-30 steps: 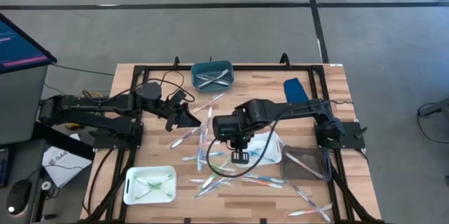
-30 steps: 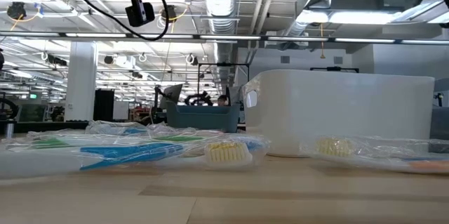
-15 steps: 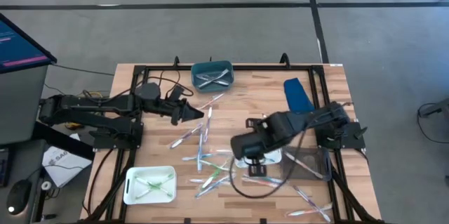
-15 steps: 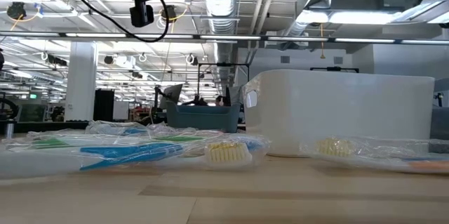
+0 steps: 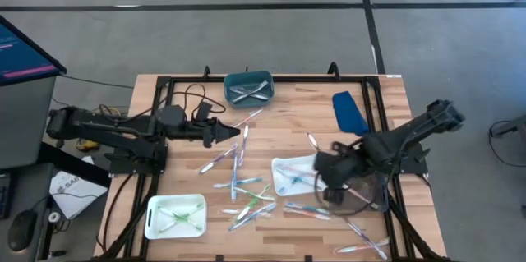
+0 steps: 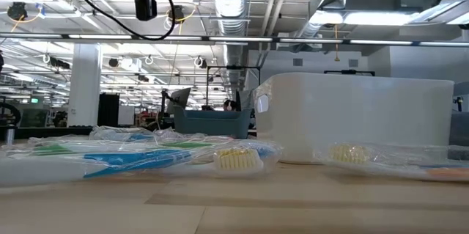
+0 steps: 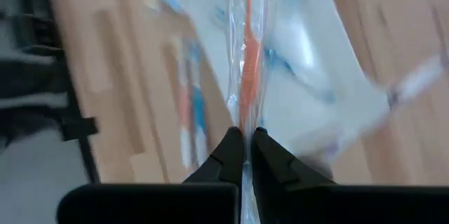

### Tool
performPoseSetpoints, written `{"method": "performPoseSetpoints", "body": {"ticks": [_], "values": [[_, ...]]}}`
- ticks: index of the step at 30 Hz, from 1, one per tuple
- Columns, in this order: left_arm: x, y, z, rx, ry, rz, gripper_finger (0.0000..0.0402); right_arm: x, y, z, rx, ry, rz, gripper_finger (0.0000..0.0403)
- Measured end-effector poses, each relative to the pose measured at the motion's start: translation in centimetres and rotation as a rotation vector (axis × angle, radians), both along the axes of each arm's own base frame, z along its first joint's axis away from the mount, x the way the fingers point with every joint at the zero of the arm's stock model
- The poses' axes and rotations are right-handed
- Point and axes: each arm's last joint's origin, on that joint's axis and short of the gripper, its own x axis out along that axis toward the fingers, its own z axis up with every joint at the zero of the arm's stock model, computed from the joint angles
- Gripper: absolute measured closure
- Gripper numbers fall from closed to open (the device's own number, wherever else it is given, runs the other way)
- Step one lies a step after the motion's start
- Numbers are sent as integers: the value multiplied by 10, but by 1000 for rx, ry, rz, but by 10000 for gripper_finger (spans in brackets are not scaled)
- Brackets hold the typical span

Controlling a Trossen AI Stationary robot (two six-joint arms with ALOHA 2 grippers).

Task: Pick & Place Toothbrushes
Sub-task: Put the orange toothbrush into the black bin

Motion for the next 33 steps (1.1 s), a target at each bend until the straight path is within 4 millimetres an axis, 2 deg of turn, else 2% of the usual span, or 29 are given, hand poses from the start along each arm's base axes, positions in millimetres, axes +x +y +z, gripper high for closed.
{"method": "performPoseSetpoints", "body": {"ticks": [3, 7, 13, 20, 27, 33], "values": [[0, -5, 1, -6, -7, 18, 325, -30, 1, -14, 15, 26, -96, 399], [-1, -11, 1, -14, -14, 45, 325, -67, 7, -22, 36, 56, -182, 399], [1, -13, -1, -12, -5, 68, 325, -102, 24, -32, 34, 96, -166, 399], [4, -13, -4, -10, 13, 72, 325, -123, 40, -40, -34, 159, -149, 399], [6, -13, -5, -18, 9, 73, 325, -135, 45, -57, -105, 187, 44, 399], [5, -17, -5, -30, 6, 58, 325, -137, 51, -73, -84, 154, 280, 399]]}}
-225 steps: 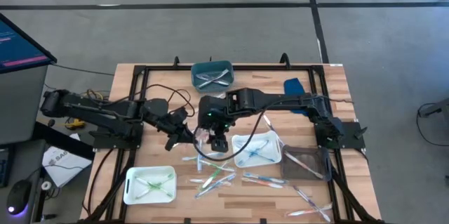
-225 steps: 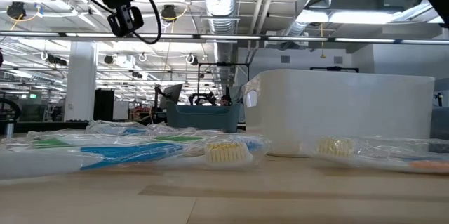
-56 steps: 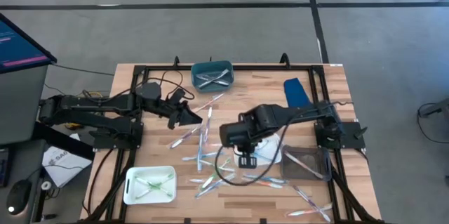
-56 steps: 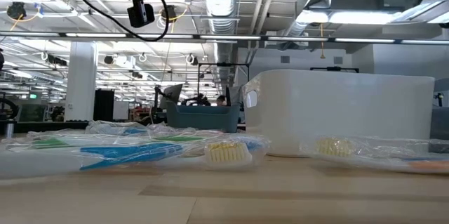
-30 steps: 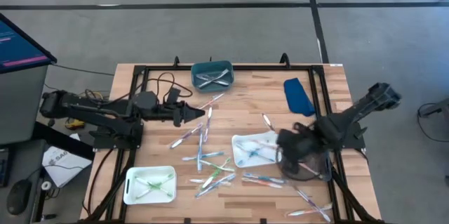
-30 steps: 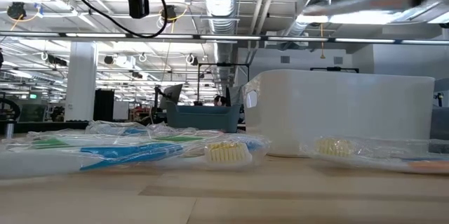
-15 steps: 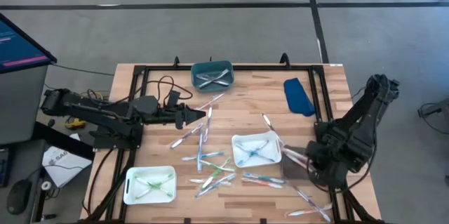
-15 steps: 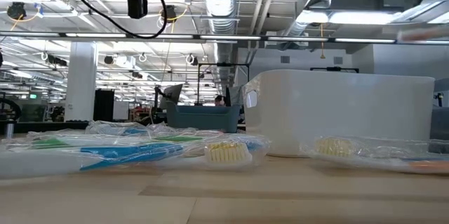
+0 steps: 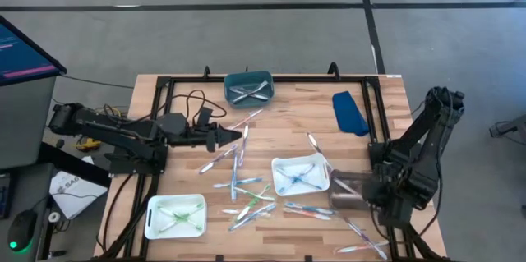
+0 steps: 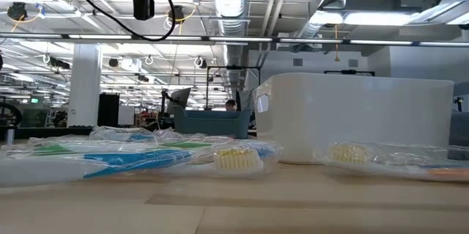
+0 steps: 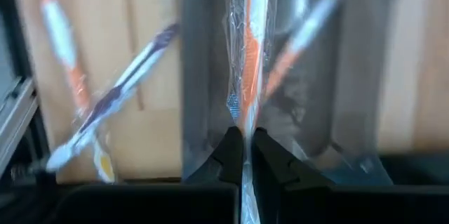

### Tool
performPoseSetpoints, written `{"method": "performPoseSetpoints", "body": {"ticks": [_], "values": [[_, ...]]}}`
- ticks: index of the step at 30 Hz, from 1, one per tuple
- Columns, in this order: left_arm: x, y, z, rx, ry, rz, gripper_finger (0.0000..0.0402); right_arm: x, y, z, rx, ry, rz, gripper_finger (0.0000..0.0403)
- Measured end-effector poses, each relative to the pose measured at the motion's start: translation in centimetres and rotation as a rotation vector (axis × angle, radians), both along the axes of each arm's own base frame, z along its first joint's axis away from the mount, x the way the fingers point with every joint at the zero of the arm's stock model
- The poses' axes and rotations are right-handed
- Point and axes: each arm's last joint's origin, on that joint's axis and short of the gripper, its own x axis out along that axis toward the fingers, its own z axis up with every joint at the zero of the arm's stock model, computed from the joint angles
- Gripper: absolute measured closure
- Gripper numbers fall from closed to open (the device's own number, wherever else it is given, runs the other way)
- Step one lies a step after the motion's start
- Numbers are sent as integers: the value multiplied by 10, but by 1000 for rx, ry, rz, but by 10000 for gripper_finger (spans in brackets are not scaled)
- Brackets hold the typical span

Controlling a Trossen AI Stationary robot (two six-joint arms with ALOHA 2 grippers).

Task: Pick & Place Toothbrushes
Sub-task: Put the orange toothbrush into the black bin

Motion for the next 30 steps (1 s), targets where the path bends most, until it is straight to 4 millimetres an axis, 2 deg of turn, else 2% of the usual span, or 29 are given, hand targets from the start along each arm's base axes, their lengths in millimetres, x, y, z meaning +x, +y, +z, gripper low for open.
{"method": "performPoseSetpoints", "body": {"ticks": [11, 18, 25, 30], "values": [[-1, -12, 1, -19, -11, -47, 325, 3, -10, -12, -31, 21, 186, 399], [-2, -18, 1, -41, -14, -72, 325, -5, -27, -30, -18, 36, 124, 400], [-4, -24, 2, -42, -21, -81, 325, -8, -32, -38, 21, 15, 135, 397], [-4, -24, 2, -42, -23, -80, 325, -10, -34, -45, 5, 58, 137, 376]]}}
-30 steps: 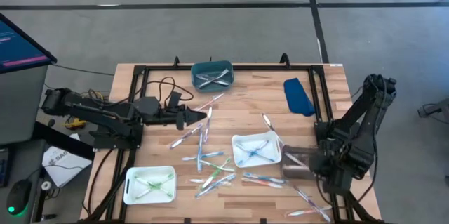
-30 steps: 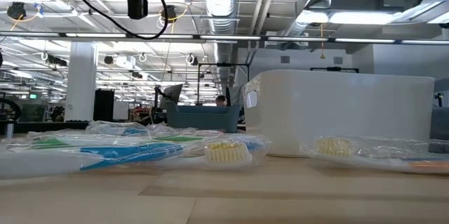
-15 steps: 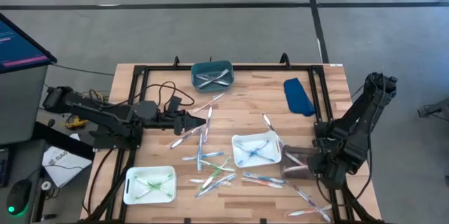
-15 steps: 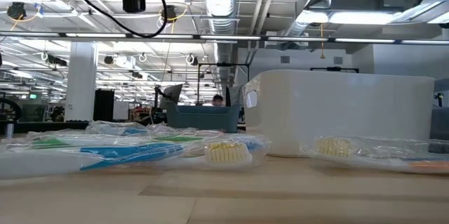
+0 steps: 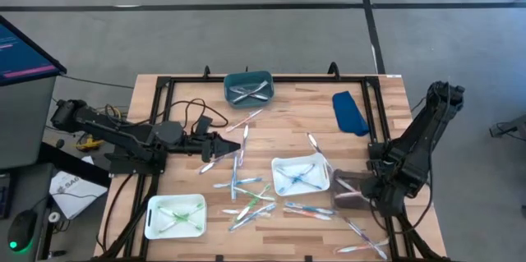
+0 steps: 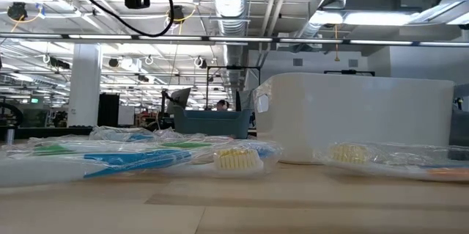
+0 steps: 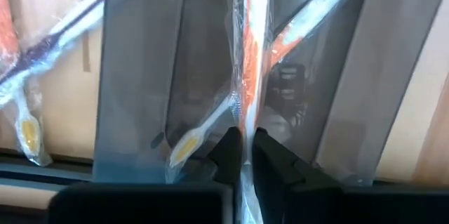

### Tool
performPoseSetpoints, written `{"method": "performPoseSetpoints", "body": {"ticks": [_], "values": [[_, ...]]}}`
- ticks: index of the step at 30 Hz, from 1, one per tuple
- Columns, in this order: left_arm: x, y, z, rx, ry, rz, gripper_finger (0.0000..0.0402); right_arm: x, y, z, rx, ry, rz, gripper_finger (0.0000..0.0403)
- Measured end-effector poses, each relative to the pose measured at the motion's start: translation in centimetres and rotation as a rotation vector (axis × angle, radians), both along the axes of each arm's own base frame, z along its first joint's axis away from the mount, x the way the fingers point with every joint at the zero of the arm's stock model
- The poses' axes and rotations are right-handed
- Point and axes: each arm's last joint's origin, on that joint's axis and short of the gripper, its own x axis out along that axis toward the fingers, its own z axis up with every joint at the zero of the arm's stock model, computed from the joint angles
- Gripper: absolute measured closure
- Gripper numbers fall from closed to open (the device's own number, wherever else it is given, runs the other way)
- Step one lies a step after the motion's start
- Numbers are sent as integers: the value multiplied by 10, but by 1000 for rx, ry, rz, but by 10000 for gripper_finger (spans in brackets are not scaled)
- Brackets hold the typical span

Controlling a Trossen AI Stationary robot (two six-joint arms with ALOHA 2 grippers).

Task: Pick & Place Toothbrushes
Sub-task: Put the orange toothbrush into the black bin, then put the blue toothbrush into the top white bin

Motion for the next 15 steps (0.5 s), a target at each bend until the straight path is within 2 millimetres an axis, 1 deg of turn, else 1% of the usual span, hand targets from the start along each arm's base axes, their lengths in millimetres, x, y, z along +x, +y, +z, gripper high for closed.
{"method": "performPoseSetpoints", "body": {"ticks": [7, 12, 15], "values": [[0, 0, 1, -1, -5, 3, 325, 1, 2, -5, -30, 21, -16, 337], [0, 0, 0, -1, -5, 3, 325, 1, 3, -5, -26, 23, -55, 313], [0, 0, 0, 0, -5, 3, 325, 1, 3, -4, -27, 24, -70, 292]]}}
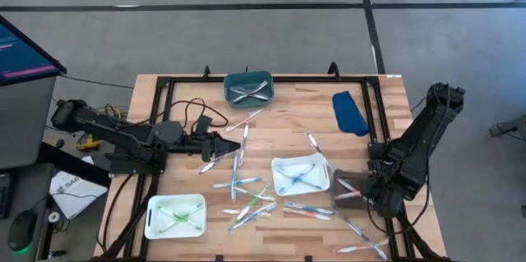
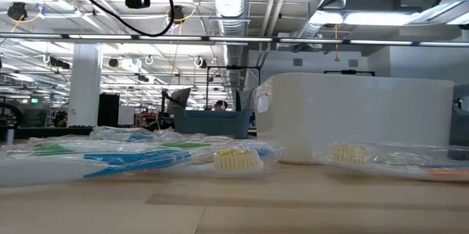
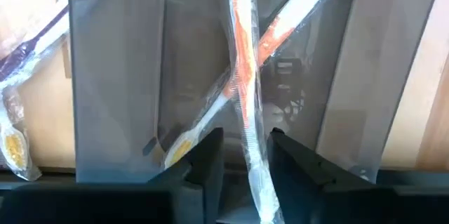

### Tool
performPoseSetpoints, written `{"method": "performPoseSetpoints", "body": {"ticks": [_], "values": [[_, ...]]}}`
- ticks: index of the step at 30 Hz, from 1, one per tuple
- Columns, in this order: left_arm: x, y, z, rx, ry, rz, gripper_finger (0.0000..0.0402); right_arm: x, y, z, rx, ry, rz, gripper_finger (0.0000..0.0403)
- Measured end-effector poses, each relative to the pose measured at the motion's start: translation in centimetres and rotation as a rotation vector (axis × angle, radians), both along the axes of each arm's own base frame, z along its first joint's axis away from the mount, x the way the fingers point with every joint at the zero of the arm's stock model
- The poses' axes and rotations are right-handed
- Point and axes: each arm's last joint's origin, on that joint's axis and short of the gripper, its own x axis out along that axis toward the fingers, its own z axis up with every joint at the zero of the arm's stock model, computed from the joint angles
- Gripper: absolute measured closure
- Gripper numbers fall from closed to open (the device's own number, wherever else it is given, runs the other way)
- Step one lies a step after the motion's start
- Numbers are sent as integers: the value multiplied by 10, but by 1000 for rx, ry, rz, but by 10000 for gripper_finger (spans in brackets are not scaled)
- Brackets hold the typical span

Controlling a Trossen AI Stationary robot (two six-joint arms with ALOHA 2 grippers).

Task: Pick & Place Toothbrushes
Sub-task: Put the blue toothbrush into the top white bin

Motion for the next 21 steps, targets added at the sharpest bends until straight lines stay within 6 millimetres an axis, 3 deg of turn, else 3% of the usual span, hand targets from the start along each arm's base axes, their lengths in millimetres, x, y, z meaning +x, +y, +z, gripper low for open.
{"method": "performPoseSetpoints", "body": {"ticks": [12, 21], "values": [[0, 1, 0, 30, -1, 25, 325, 13, -5, 54, -128, -164, -61, 182], [0, 2, 4, 22, -37, 38, 325, 45, -16, 92, -110, -370, -248, 169]]}}
